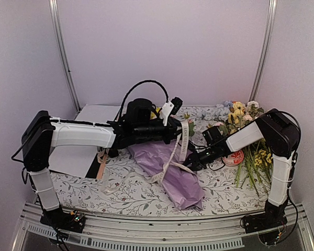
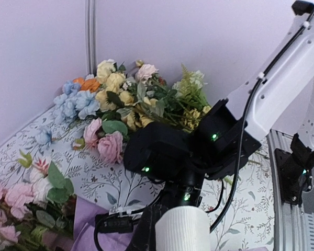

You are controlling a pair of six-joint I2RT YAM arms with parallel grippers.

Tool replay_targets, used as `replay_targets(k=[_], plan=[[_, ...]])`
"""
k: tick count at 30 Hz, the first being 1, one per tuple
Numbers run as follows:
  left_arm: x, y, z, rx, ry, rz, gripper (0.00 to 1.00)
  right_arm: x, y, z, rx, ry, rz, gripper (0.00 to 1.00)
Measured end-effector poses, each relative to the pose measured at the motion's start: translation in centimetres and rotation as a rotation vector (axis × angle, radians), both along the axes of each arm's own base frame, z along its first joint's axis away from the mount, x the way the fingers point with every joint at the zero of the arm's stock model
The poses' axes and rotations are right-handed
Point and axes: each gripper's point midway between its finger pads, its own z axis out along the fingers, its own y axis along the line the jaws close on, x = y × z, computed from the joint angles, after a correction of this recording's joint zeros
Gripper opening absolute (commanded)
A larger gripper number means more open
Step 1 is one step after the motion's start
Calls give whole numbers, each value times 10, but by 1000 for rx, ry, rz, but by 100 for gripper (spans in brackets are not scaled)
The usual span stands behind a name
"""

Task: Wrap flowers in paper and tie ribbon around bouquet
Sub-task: Tie the ribbon around the folded bouquet.

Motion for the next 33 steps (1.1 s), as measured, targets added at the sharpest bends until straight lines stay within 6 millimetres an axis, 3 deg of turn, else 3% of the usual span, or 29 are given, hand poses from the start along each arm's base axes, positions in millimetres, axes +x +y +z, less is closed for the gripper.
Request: replay_targets(k=[3,7,11,15,19,29,33], plan=[[-9,-16,9,-38,-29,-83,0,0,1,-1,10,-11,2,13],[-39,-43,26,-96,-70,-255,0,0,1,-1,16,-19,2,13],[-63,-66,24,-117,-76,-372,0,0,3,0,20,-24,7,13],[-70,-88,10,-97,-65,-420,0,-1,6,-1,24,-25,12,13],[-64,-108,9,-82,-80,-434,0,-1,8,-1,29,-27,15,12],[-52,-106,3,-62,-65,-382,0,-2,10,1,35,-15,15,14],[-31,-79,-30,-46,57,-267,0,-3,11,6,39,-15,14,17]])
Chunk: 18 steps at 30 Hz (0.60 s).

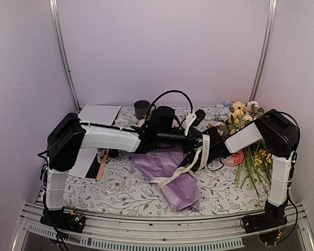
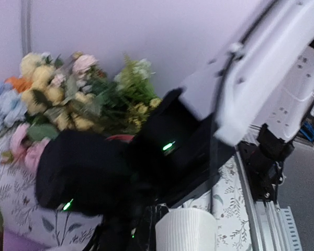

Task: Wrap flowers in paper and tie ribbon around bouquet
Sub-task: Tie the ribbon around the folded bouquet.

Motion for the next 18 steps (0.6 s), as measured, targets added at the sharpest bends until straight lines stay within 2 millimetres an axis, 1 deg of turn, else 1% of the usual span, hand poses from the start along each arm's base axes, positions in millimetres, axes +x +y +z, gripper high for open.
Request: replay_targets(k=[2,4,6,8,10,13,15,18], plan=[[25,23,-28,34,77,97,0,1,1,9,8,-10,-4,18],[50,46,-53,71,131,200,0,4,1,19,18,-24,-15,23],[71,65,-66,85,168,282,0,8,1,32,26,-41,-38,25],[84,76,-68,66,194,334,0,12,-1,43,28,-56,-73,27],[87,80,-63,33,210,353,0,15,-7,48,20,-57,-113,29],[87,86,-62,11,237,379,0,16,-20,57,9,-62,-174,37],[89,90,-67,14,257,397,0,20,-27,69,12,-84,-212,43],[91,92,-68,13,271,406,0,29,-34,93,30,-156,-253,55]])
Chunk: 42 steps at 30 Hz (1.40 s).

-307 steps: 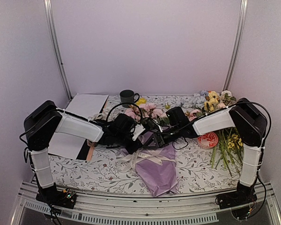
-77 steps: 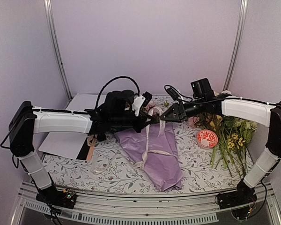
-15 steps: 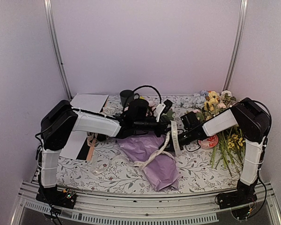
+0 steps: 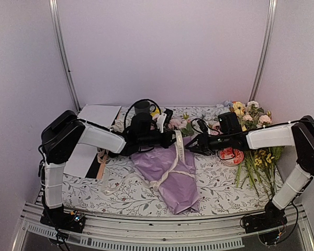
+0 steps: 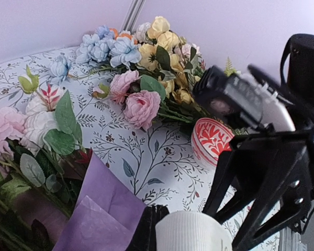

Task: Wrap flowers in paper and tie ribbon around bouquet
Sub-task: Tie the ribbon around the folded bouquet.

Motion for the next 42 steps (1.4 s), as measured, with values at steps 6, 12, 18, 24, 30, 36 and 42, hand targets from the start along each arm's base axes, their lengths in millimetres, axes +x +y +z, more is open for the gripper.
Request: replay_targets(k=[6,12,18,24,30,36,42], plan=[[0,-1,4,-13,-5,-3,0,3,0,39,43,-170,30,83],[-1,-2,5,-15,-8,-12,0,-5,29,15,6,-183,130,82],[-3,-3,5,-15,-12,-29,0,-8,51,-4,-12,-173,188,28],[-4,-3,5,-10,-13,-38,5,-2,55,-10,-16,-162,174,0],[-9,4,-6,93,10,-45,69,-2,53,-12,-20,-151,160,0],[-28,35,7,252,64,-31,80,-3,52,-16,-23,-130,151,0],[-74,106,29,310,154,75,88,-3,52,-16,-21,-125,149,0]])
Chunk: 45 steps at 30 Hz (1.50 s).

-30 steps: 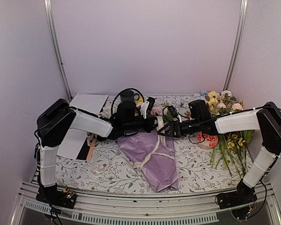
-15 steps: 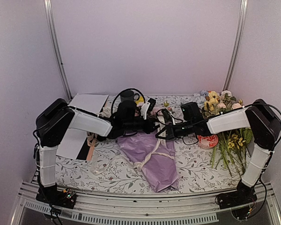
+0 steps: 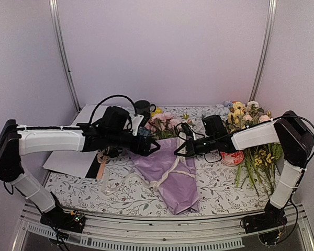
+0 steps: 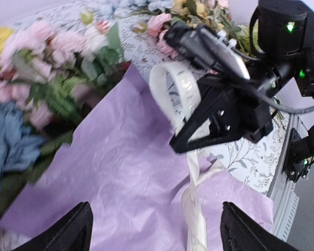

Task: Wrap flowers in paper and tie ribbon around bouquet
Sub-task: Tie the ribbon around the folded bouquet.

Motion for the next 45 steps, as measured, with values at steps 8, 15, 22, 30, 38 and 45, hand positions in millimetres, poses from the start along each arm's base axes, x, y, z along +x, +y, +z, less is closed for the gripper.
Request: replay_targets(k=[8,15,22,30,38,45], plan=[[-61,104,-115,288,290,249,90,-1,0,1,4,2,3,0],[-67,120,-148,414,330,303,83,-1,1,-1,5,8,9,0],[-60,121,-152,431,304,337,25,1,-2,-1,13,17,9,0],[-59,126,-155,429,287,358,0,10,-4,5,23,8,-5,0],[-62,152,-149,420,257,433,0,17,-7,-1,17,17,-21,0],[-59,175,-134,331,233,528,0,39,-32,-6,3,31,-91,0]])
